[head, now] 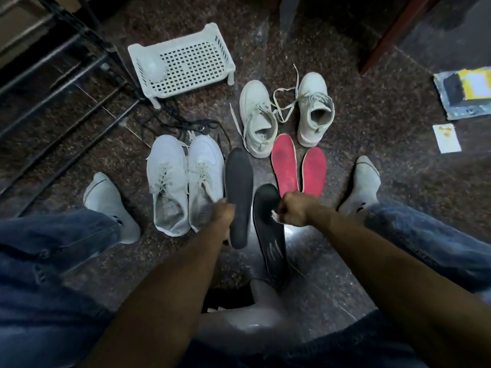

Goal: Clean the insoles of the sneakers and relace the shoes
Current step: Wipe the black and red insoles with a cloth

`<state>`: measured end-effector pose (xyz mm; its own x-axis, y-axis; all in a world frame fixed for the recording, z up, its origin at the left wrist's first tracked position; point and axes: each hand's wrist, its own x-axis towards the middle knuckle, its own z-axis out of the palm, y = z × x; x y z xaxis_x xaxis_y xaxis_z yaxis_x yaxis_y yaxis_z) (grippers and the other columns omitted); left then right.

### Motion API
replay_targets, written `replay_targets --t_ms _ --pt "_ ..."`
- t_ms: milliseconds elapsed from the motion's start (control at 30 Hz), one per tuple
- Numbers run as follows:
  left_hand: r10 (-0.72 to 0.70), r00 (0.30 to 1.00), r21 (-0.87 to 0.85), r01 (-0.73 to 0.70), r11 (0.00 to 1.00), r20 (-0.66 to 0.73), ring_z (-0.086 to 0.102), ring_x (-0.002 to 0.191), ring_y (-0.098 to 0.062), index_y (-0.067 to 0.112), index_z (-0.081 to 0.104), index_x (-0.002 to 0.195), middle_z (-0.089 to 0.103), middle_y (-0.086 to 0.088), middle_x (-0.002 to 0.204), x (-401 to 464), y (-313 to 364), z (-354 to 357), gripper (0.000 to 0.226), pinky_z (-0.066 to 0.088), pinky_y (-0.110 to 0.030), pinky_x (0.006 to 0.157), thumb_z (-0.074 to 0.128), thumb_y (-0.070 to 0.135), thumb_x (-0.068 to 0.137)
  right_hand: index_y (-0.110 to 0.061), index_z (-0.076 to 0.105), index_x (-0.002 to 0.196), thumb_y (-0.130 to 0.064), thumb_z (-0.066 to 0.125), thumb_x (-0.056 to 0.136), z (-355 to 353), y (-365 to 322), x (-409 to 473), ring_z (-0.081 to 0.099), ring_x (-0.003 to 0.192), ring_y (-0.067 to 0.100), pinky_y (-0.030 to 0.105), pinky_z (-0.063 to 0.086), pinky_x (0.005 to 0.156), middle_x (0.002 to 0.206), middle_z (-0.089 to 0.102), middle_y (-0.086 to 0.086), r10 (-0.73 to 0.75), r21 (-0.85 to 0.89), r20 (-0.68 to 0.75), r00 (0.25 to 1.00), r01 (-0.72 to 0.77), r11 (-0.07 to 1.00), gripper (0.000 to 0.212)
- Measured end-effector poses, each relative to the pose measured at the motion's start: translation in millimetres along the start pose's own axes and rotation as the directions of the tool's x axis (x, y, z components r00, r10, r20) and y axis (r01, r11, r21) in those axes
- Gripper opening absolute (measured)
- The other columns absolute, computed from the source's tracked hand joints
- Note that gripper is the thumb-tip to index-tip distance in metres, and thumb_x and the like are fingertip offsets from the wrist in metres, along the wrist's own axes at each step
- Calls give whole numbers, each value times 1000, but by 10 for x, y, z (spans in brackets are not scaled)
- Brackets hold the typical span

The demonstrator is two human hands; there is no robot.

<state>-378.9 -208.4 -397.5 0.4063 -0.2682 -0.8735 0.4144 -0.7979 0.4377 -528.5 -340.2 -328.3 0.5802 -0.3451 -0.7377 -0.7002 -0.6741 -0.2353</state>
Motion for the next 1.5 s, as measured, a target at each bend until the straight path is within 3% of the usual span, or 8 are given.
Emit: replay_targets --t_ms 200,500,700,867,1033,1167,1333,1500 --pt "12 982 51 -2 999 -188 61 103 -35 1 60 120 63 -20 117 107 128 -127 28 52 -43 91 48 8 96 -21 76 87 -42 60 85 235 111 88 66 92 27 34 54 78 94 72 2 89 80 47 995 -93 992 26" --pt "74 972 138 -44 989 -223 61 98 -39 -1 62 108 63 -21 109 114 83 8 29 52 -41 78 45 3 85 -28 66 55 -33 53 69 692 85 309 63 79 22 28 47 68 67 60 -2 286 388 106 952 -304 870 19" --pt "125 958 249 -59 967 -258 63 96 -41 -2 62 112 64 -23 110 -5 -42 56 34 51 -41 73 50 8 82 -11 71 106 -25 62 88 890 104 429 62 96 23 23 41 77 108 67 11 430 648 135 893 -408 643 25" --pt "192 957 384 -97 918 -217 60 109 -32 13 67 117 64 -8 123 -148 -75 14 33 50 -33 86 52 11 88 -1 72 78 -27 63 80 829 59 434 65 81 35 33 51 71 85 67 23 374 645 -17 927 -275 713 27" --pt "176 983 250 -159 955 -48 63 103 -30 15 62 121 66 -8 118 -197 -44 37 33 54 -36 87 62 23 89 6 71 74 3 71 77 241 191 233 47 35 8 15 38 38 44 58 7 357 852 59 932 -234 468 4" --pt "121 980 -99 -106 989 161 58 100 -20 26 57 119 58 2 111 -482 66 57 33 49 -38 86 54 47 94 2 68 75 -3 76 74 -153 204 64 50 46 20 22 43 45 54 55 9 376 955 44 926 -149 256 9" --pt "258 819 -545 77 835 512 66 98 -28 15 63 121 67 -11 114 -918 394 16 56 52 -45 91 34 56 97 -10 61 69 -8 71 79 -447 -48 -43 45 50 16 19 35 39 57 53 3 339 999 51 940 -48 -18 14" --pt "289 748 -586 162 794 598 69 78 -33 4 60 125 67 -13 114 -1168 646 -105 73 56 -41 75 49 62 83 -14 61 72 -10 71 81 -693 -423 -189 48 45 16 17 34 37 55 54 -2 351 994 -104 930 106 14 14"
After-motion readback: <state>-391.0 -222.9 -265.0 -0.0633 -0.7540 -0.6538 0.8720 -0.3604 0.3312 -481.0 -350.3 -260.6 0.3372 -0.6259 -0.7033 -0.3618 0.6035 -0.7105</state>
